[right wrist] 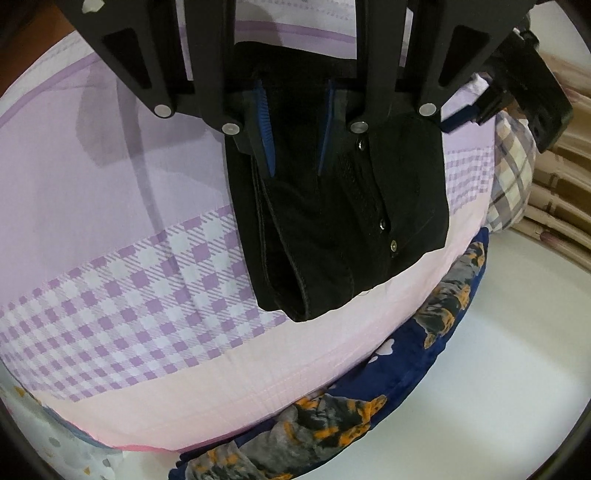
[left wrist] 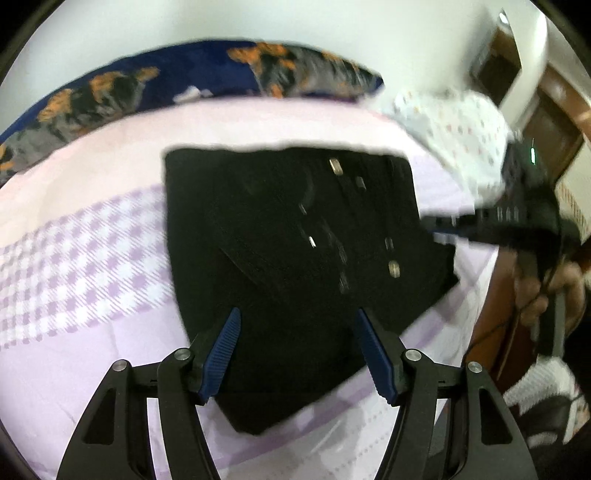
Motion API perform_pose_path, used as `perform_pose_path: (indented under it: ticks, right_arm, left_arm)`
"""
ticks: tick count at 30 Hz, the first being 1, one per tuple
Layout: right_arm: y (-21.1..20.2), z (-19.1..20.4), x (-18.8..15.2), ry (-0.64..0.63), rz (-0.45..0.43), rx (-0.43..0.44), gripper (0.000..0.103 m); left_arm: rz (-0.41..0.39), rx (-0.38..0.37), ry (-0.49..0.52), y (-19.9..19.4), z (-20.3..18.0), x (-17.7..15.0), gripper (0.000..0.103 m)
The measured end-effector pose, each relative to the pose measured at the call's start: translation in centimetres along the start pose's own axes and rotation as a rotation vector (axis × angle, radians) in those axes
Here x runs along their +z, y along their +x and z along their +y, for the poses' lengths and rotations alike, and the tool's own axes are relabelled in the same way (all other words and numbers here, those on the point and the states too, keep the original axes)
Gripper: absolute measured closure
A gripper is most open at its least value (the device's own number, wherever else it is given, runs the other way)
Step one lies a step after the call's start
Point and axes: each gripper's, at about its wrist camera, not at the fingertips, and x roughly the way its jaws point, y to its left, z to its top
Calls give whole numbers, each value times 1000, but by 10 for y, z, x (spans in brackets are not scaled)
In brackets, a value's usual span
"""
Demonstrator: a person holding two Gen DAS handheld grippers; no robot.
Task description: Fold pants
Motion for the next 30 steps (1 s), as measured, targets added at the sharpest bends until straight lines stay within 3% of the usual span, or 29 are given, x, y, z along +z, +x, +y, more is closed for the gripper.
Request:
perform_pose_path:
  ticks: [3,6,13,20,24,30]
  right_arm:
    - [-2,-1,-1,4,5,14,81]
    - [-4,-2,-3,9,2,24,81]
    - [-4,-7,-6,34,3,52,81]
    - [-2,-14,-6,58,14,82,81]
    - [-3,-15,-6,54,16,84,82]
    - [0,-11,-4,44,26,75,82]
  left_arm:
    - [-45,-16,-80,-6,20,12,38]
    - [-33,-45,-143,0,35,29,38]
    - [-63,-116,-189,20,56,78,38]
    - [-81,-203,-204,45,75,101,40]
    - [8,-175,-203,70,83,99,46]
    - [8,-158,-183,70,79,99,46]
